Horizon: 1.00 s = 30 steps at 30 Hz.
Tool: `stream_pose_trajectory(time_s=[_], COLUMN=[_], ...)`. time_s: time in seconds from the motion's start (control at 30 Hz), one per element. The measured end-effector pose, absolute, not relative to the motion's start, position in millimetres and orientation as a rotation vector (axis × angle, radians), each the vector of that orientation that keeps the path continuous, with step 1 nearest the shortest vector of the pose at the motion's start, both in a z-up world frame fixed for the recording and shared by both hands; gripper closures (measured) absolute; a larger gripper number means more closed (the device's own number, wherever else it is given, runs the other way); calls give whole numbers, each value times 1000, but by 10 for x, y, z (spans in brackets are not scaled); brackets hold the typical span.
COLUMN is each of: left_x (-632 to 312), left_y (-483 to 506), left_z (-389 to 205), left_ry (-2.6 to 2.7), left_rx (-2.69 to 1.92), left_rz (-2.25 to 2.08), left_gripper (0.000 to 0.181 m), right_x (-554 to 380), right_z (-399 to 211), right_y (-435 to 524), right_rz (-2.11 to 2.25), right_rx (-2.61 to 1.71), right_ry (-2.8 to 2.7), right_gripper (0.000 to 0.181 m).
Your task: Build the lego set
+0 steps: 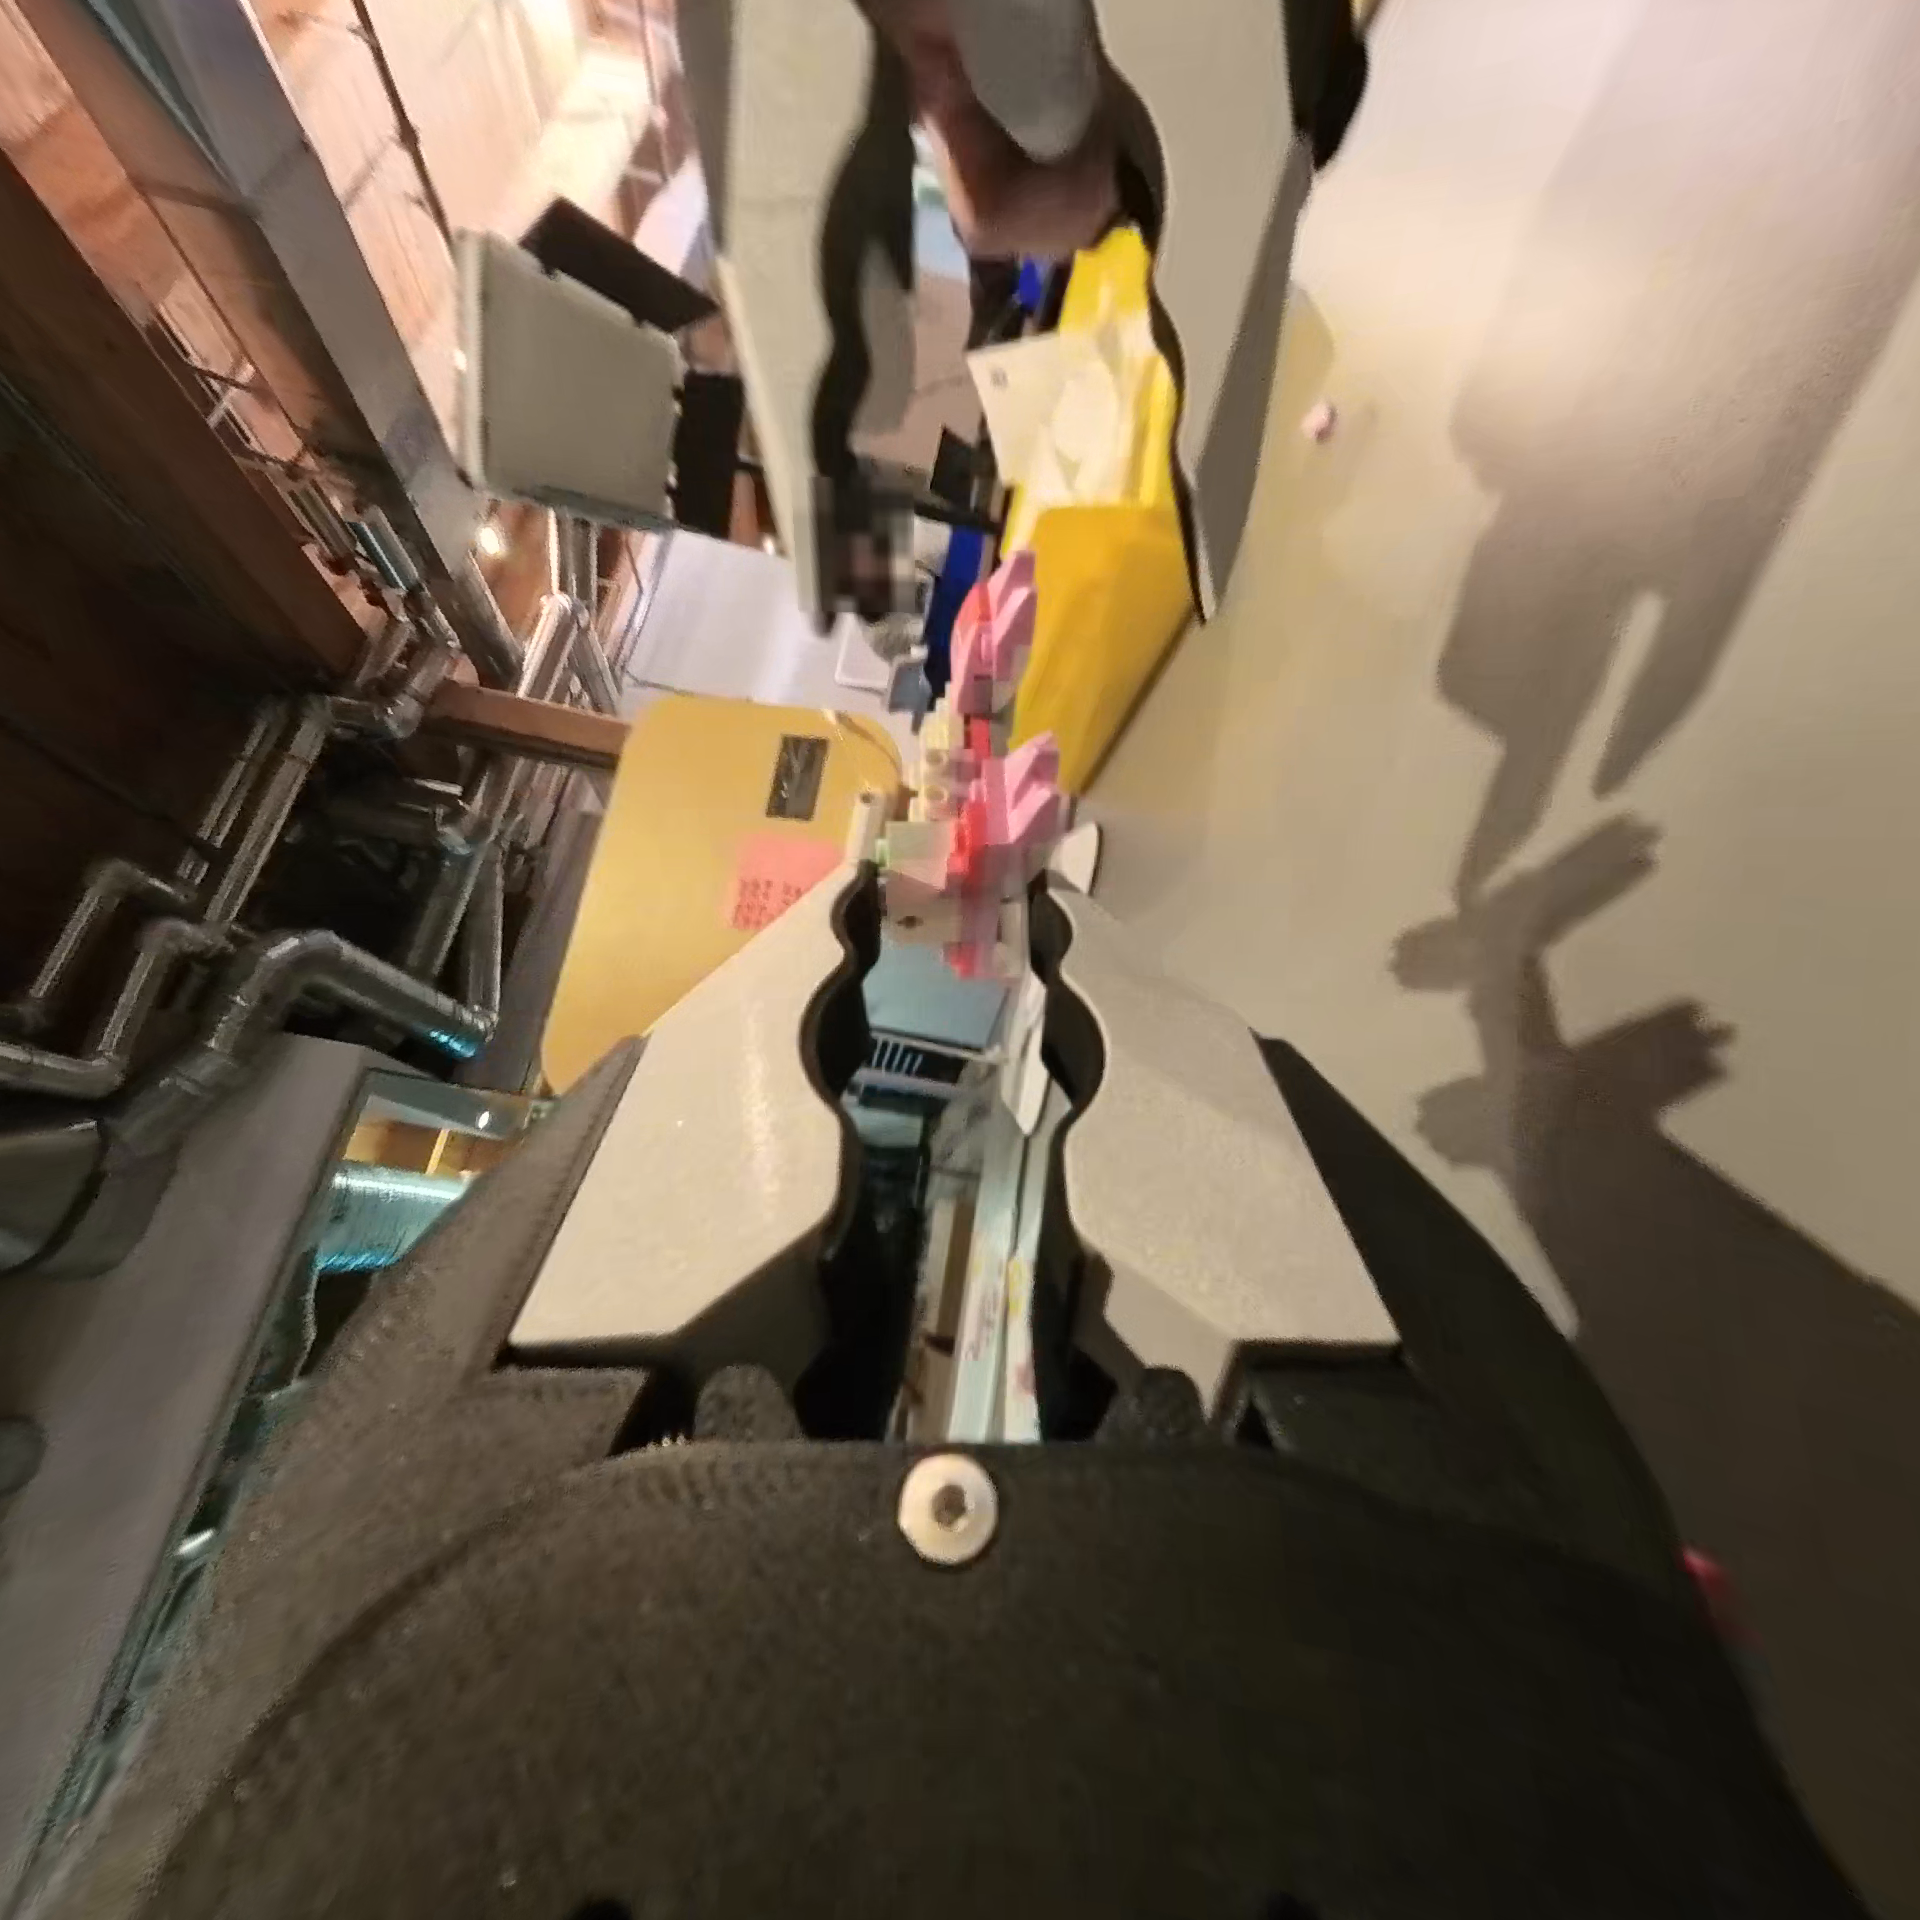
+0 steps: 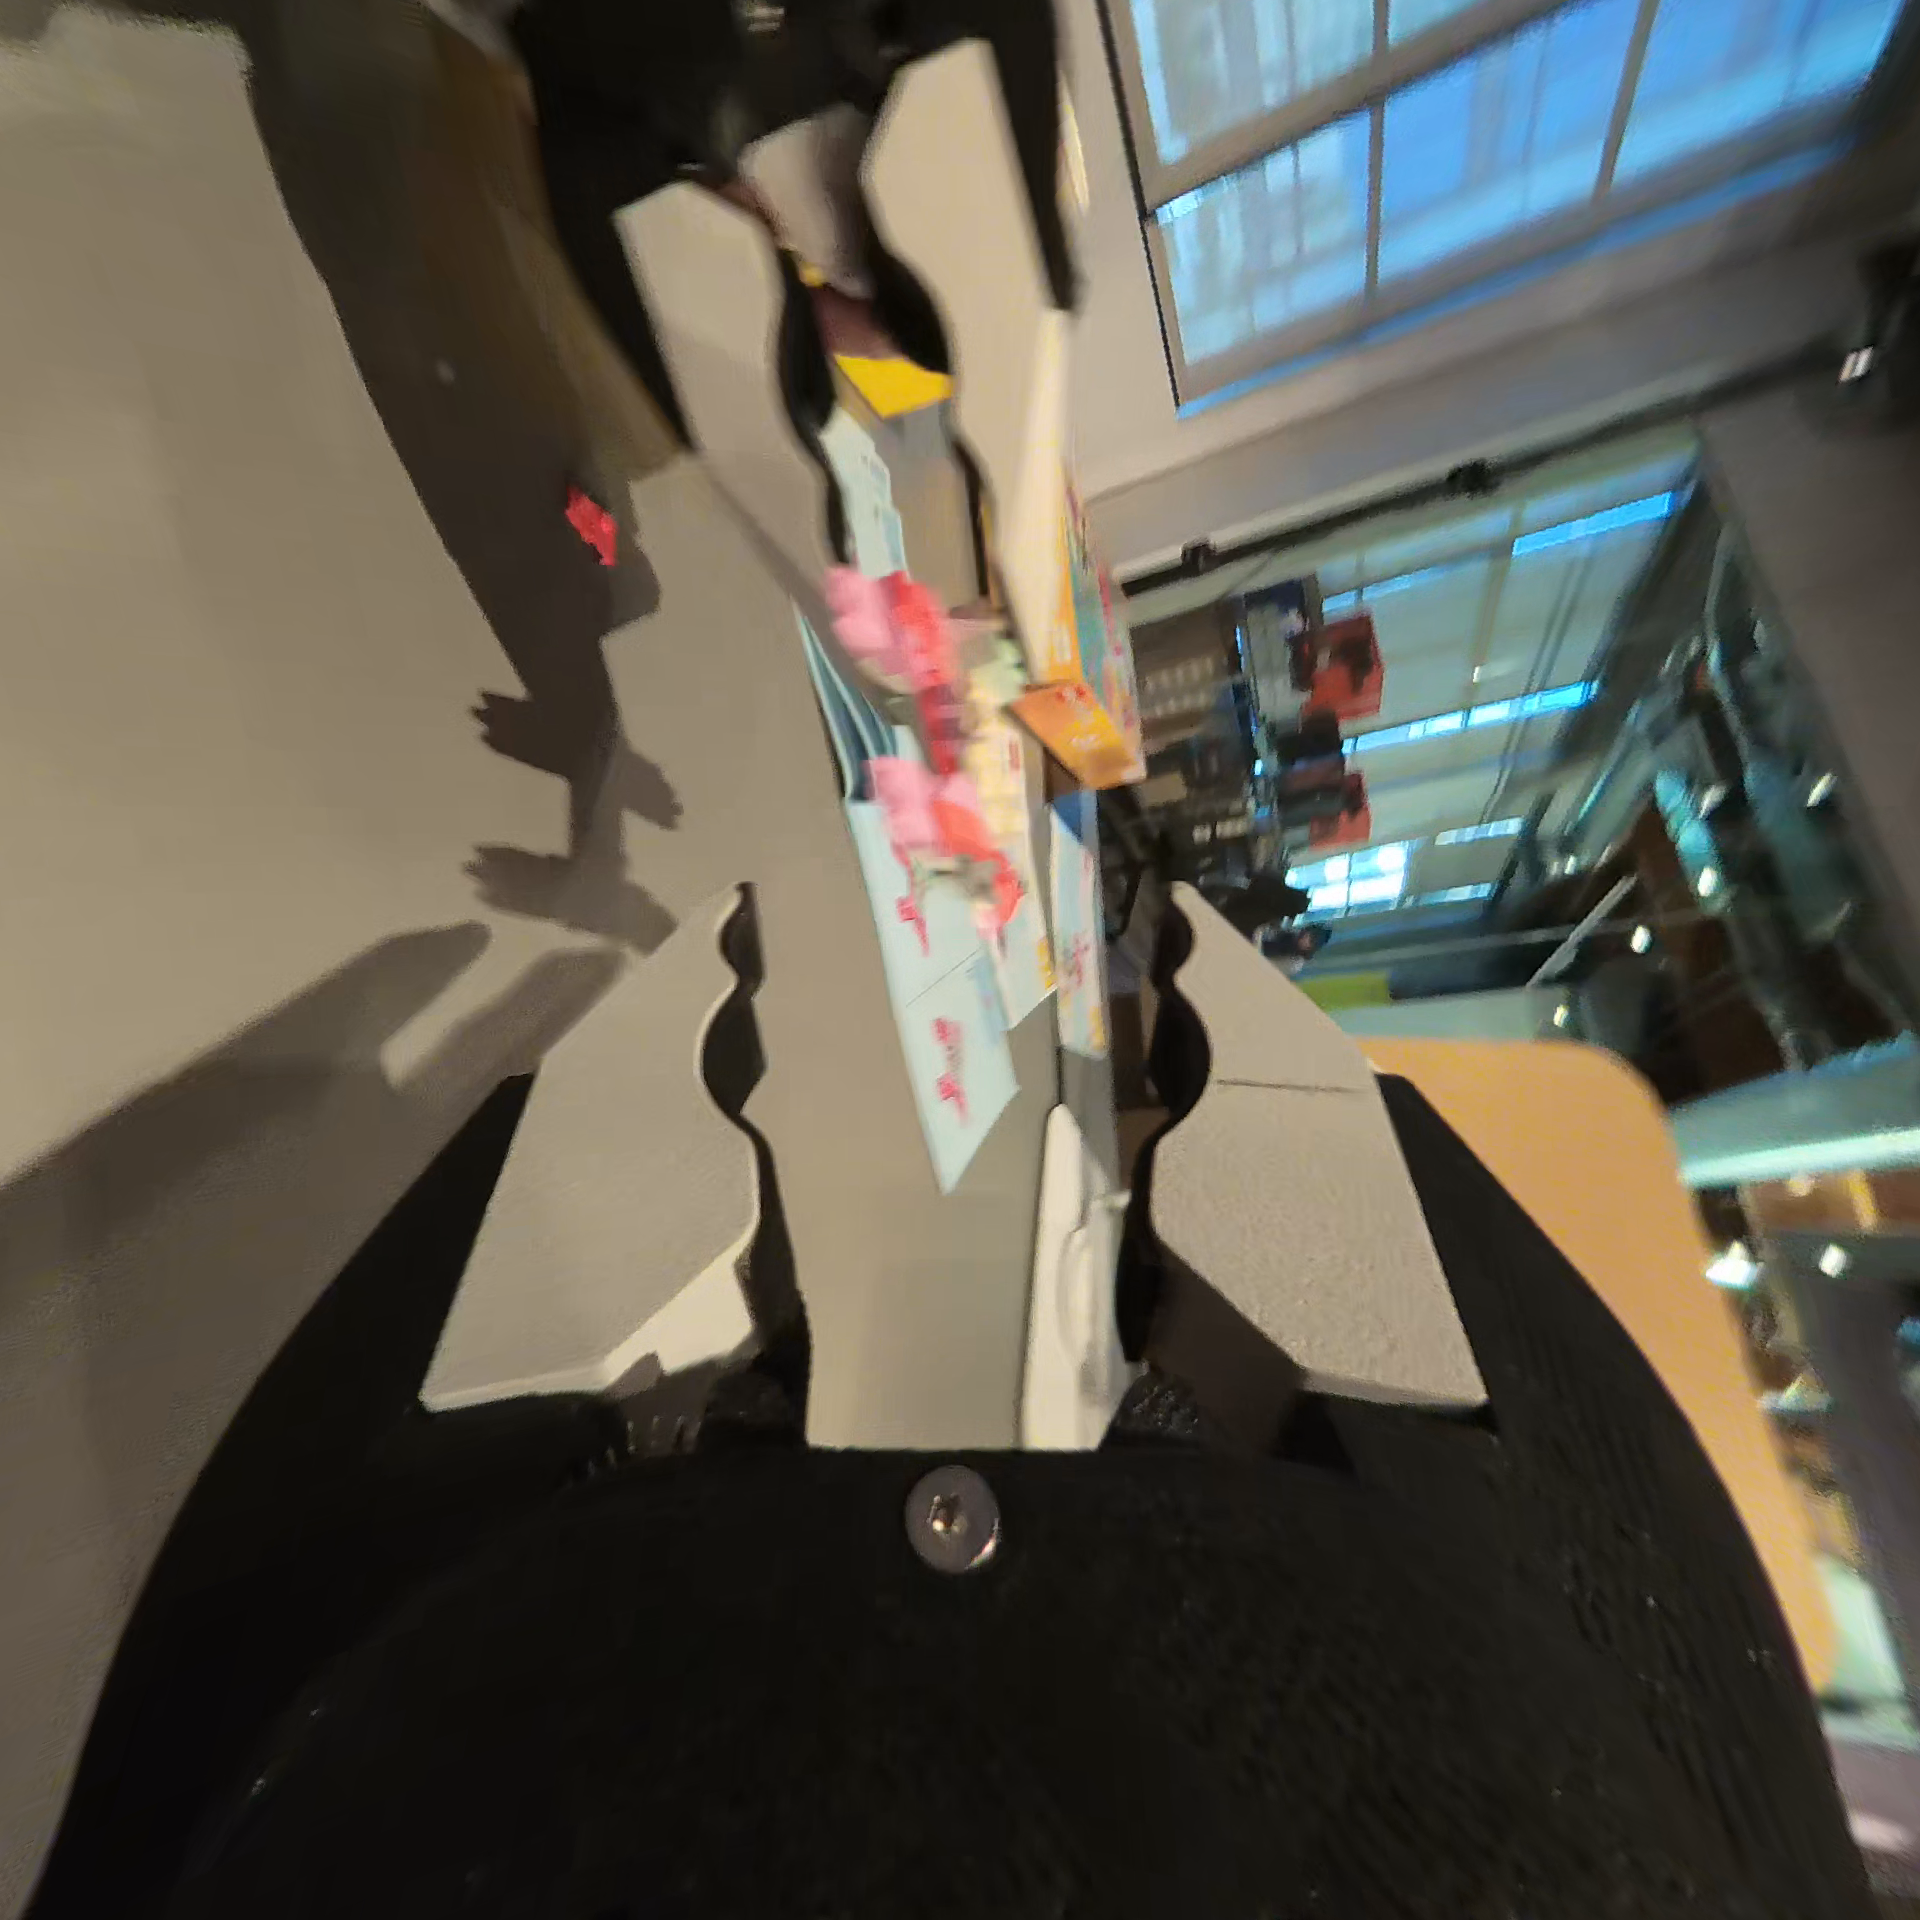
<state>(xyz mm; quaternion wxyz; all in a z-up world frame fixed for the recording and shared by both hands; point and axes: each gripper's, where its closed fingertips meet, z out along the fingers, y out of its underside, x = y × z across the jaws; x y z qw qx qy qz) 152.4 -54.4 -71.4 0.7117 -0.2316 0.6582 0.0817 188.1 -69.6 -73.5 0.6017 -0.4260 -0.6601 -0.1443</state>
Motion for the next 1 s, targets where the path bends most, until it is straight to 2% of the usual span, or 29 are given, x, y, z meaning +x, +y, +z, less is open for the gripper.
stream_pose_trajectory(time_s=[0.13, 0.33, 0.63, 1.0], left_x=[1581, 1617, 1594, 1591], left_y=[-619, -771, -940, -986], left_z=[-378, -65, 142, 143], left_ry=[1450, 1452, 1463, 1499], left_rx=[-443, -364, -312, -348], left_rz=[103, -3, -39, -96], left_gripper=[153, 153, 154, 153], right_x=[1883, 1764, 1672, 1678], right_z=[-419, -44, 130, 139], right_y=[-738, -827, -977, -1003], right_rz=[-397, -393, -341, -395], right_rx=[-866, -761, -706, -743], right_ry=[-1552, -1603, -1650, -1701], right_gripper=[127, 134, 161, 164])
